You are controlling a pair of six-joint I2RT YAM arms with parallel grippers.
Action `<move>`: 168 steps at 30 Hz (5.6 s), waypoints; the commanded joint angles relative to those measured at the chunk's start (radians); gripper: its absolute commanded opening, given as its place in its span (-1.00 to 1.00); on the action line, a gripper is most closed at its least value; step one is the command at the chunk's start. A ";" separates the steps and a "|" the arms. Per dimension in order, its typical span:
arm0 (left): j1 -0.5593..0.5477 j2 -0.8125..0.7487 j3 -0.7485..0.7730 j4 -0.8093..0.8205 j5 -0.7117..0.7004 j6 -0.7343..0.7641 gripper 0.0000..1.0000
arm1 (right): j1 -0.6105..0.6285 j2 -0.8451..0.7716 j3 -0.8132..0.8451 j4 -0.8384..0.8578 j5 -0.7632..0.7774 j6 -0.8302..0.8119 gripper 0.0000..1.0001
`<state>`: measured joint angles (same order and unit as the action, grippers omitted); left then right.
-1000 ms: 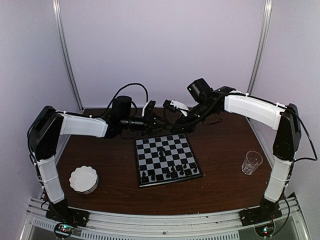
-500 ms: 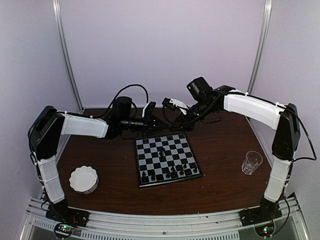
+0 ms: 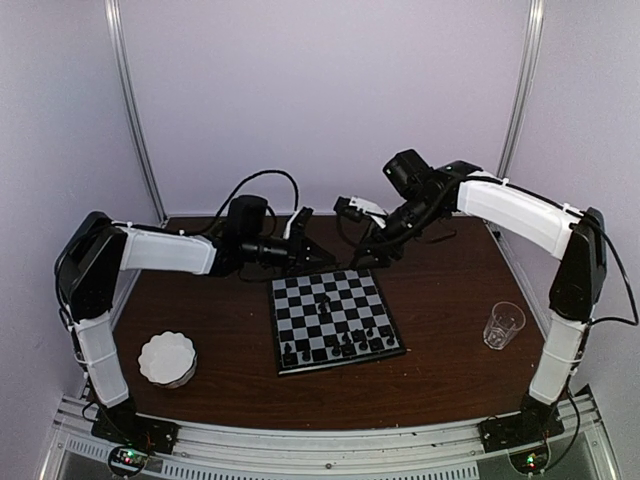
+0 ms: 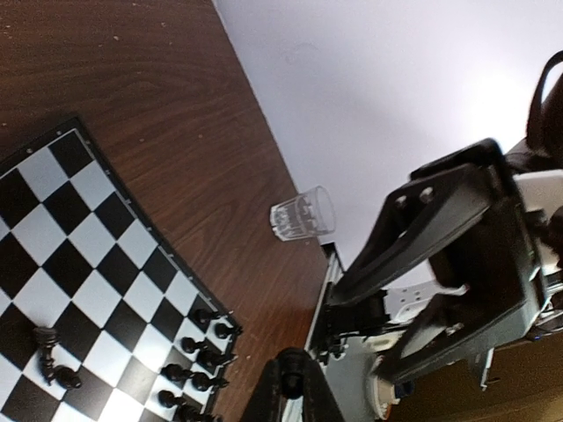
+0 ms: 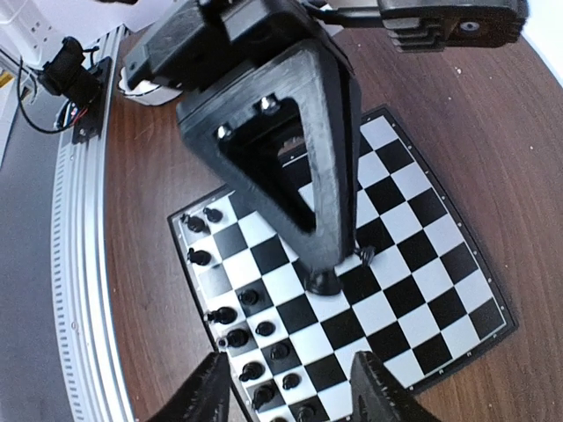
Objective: Set up the chess pieces on the board
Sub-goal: Pass from the right arm to the left, then place the pawn at g7, then pick up the pawn from the chessboard.
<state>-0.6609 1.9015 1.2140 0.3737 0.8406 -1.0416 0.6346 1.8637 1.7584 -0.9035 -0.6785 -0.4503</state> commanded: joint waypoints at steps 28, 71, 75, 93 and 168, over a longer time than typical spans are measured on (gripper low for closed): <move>-0.355 -0.198 -0.040 -0.862 -0.825 1.031 -0.85 | -0.145 -0.482 -0.706 0.227 0.023 -0.129 0.15; -0.355 -0.029 0.061 -0.952 -0.910 1.003 -0.69 | -0.144 -0.430 -0.693 0.215 0.016 -0.140 0.11; -0.355 -0.033 0.068 -0.963 -0.913 0.999 -0.61 | -0.144 -0.431 -0.687 0.208 0.009 -0.137 0.12; -0.139 -0.225 0.254 -0.975 -0.735 0.868 -0.11 | -0.078 -0.139 -0.308 0.056 0.082 -0.142 0.02; 0.132 -0.436 -0.022 -0.735 -0.571 0.629 -0.04 | 0.173 0.510 0.383 -0.151 0.291 -0.113 -0.87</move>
<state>-0.5419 1.4963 1.1912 -0.3920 0.2512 -0.4137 0.7986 2.3791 2.1239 -1.0359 -0.3847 -0.5686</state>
